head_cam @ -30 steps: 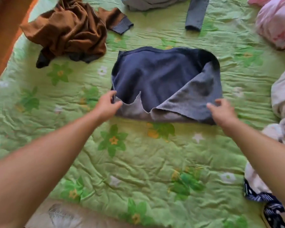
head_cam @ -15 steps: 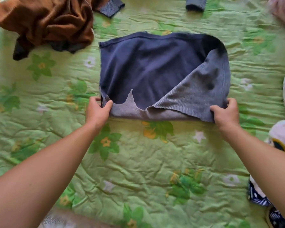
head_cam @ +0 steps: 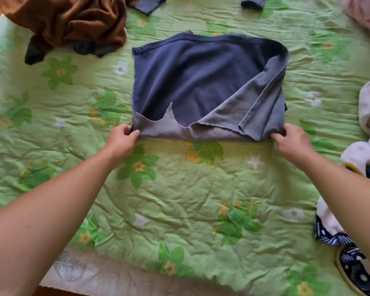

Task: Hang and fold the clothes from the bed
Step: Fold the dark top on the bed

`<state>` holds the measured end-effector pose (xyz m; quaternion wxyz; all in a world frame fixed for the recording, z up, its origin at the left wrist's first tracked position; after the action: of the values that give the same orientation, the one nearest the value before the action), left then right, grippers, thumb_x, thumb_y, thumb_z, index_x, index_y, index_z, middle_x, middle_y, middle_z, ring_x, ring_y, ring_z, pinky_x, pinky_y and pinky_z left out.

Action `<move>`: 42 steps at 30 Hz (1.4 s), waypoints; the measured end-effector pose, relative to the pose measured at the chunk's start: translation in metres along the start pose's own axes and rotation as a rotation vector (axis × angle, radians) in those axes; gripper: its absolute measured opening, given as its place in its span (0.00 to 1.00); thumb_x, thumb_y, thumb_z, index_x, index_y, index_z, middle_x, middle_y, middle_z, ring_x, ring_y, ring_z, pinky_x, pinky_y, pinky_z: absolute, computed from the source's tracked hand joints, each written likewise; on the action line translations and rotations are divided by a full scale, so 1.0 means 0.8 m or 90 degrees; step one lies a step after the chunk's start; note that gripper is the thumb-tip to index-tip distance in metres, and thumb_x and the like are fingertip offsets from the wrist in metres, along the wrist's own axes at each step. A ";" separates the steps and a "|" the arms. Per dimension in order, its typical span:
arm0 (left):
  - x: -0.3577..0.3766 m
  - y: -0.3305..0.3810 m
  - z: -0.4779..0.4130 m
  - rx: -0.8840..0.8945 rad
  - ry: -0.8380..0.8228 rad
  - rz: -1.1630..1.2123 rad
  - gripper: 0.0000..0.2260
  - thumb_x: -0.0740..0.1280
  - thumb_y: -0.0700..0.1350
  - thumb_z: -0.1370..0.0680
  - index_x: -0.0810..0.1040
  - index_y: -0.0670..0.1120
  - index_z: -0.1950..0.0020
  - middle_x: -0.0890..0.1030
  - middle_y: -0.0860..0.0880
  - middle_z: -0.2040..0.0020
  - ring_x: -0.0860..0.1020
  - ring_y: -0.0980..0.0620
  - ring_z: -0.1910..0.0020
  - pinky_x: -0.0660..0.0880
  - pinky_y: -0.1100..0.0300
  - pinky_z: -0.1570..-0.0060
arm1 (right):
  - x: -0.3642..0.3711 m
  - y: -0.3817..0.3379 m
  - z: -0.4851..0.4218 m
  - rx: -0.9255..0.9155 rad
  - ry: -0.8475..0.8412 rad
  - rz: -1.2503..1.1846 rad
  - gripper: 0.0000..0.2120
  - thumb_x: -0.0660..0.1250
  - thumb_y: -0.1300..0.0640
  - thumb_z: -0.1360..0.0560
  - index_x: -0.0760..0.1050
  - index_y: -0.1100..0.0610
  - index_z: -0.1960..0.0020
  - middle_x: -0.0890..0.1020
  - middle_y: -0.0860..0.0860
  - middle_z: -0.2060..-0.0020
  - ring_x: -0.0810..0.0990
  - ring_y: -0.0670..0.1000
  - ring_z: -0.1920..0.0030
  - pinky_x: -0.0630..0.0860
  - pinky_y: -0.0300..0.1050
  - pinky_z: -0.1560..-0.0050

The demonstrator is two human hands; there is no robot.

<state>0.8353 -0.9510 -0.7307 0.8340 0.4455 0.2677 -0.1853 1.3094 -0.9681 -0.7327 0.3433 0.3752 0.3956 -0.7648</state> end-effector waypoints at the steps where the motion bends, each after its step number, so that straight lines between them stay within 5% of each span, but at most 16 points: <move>1: -0.002 -0.004 0.005 0.001 0.003 -0.019 0.09 0.67 0.46 0.19 0.78 0.39 0.50 0.78 0.46 0.58 0.74 0.49 0.60 0.72 0.54 0.59 | 0.002 0.007 0.006 0.013 -0.008 0.004 0.13 0.66 0.54 0.20 0.77 0.65 0.47 0.81 0.67 0.48 0.78 0.66 0.47 0.71 0.53 0.52; 5: -0.013 -0.021 0.040 0.010 -0.011 -0.131 0.12 0.66 0.45 0.19 0.72 0.42 0.60 0.72 0.48 0.65 0.68 0.48 0.66 0.64 0.53 0.65 | 0.007 0.041 0.051 0.073 -0.086 -0.020 0.13 0.67 0.54 0.21 0.80 0.64 0.44 0.82 0.65 0.47 0.80 0.65 0.47 0.72 0.52 0.51; 13: -0.036 -0.102 0.149 -0.043 -0.117 -0.301 0.12 0.67 0.42 0.20 0.74 0.41 0.63 0.75 0.44 0.65 0.74 0.43 0.62 0.64 0.53 0.63 | 0.042 0.108 0.197 0.134 -0.251 -0.025 0.08 0.70 0.56 0.22 0.84 0.61 0.48 0.85 0.60 0.50 0.82 0.59 0.49 0.75 0.50 0.50; 17: -0.042 -0.155 0.209 -0.082 -0.194 -0.449 0.12 0.69 0.45 0.21 0.72 0.44 0.62 0.81 0.39 0.57 0.79 0.39 0.54 0.68 0.52 0.60 | 0.067 0.136 0.279 0.165 -0.343 0.026 0.06 0.70 0.57 0.22 0.81 0.59 0.56 0.81 0.56 0.60 0.78 0.55 0.58 0.72 0.45 0.61; 20: -0.038 -0.168 0.236 -0.102 -0.167 -0.491 0.08 0.70 0.47 0.24 0.74 0.45 0.58 0.82 0.38 0.50 0.80 0.38 0.50 0.71 0.53 0.58 | 0.076 0.140 0.306 0.168 -0.373 0.015 0.06 0.69 0.55 0.22 0.79 0.56 0.56 0.82 0.56 0.57 0.80 0.57 0.55 0.77 0.48 0.54; 23: -0.024 -0.143 0.253 -0.075 0.013 -0.419 0.20 0.70 0.44 0.29 0.74 0.46 0.38 0.75 0.39 0.39 0.73 0.36 0.38 0.72 0.45 0.42 | 0.059 0.120 0.298 0.113 -0.262 0.063 0.13 0.68 0.51 0.25 0.78 0.53 0.42 0.82 0.57 0.46 0.81 0.60 0.46 0.75 0.49 0.50; 25: 0.001 -0.105 0.273 0.051 0.092 -0.394 0.23 0.68 0.44 0.30 0.73 0.48 0.34 0.72 0.40 0.39 0.71 0.36 0.39 0.69 0.42 0.40 | 0.039 0.101 0.283 0.056 -0.101 0.096 0.18 0.64 0.58 0.27 0.71 0.55 0.37 0.79 0.62 0.44 0.79 0.65 0.44 0.76 0.56 0.46; 27: 0.048 -0.070 0.296 0.245 0.028 -0.384 0.20 0.63 0.45 0.30 0.77 0.48 0.38 0.74 0.42 0.44 0.74 0.37 0.45 0.74 0.42 0.47 | 0.026 0.082 0.265 -0.016 -0.030 0.101 0.26 0.60 0.62 0.26 0.65 0.50 0.29 0.76 0.65 0.44 0.78 0.67 0.45 0.75 0.60 0.45; 30: 0.141 -0.033 0.336 0.402 -0.239 -0.274 0.19 0.59 0.43 0.28 0.79 0.48 0.40 0.76 0.45 0.45 0.76 0.41 0.46 0.75 0.45 0.45 | 0.025 0.062 0.231 -0.094 -0.085 0.192 0.32 0.58 0.60 0.23 0.56 0.40 0.23 0.75 0.63 0.46 0.79 0.65 0.47 0.76 0.57 0.47; 35: 0.267 0.015 0.375 0.295 -0.434 -0.251 0.20 0.64 0.45 0.24 0.75 0.57 0.33 0.70 0.48 0.40 0.75 0.46 0.41 0.74 0.50 0.39 | 0.019 0.059 0.178 -0.142 -0.044 0.251 0.11 0.59 0.60 0.23 0.65 0.50 0.42 0.80 0.62 0.51 0.80 0.65 0.52 0.77 0.55 0.56; 42: 0.245 0.045 0.343 0.199 -0.297 -0.201 0.11 0.62 0.45 0.28 0.85 0.46 0.56 0.84 0.48 0.56 0.80 0.47 0.49 0.76 0.54 0.50 | 0.004 0.051 0.153 -0.121 -0.035 0.074 0.04 0.65 0.54 0.21 0.73 0.53 0.49 0.81 0.59 0.51 0.79 0.62 0.50 0.75 0.55 0.50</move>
<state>1.0871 -1.1766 -0.7011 0.7551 0.4669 0.1035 -0.4485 1.3040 -1.0931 -0.6999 0.4317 0.3422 0.4342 -0.7127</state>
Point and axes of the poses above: each hand's wrist, its own z-axis away from the middle knuckle, its own x-axis out of the palm, y = z × x, the point moved 3 cm from there along -z, towards the middle knuckle
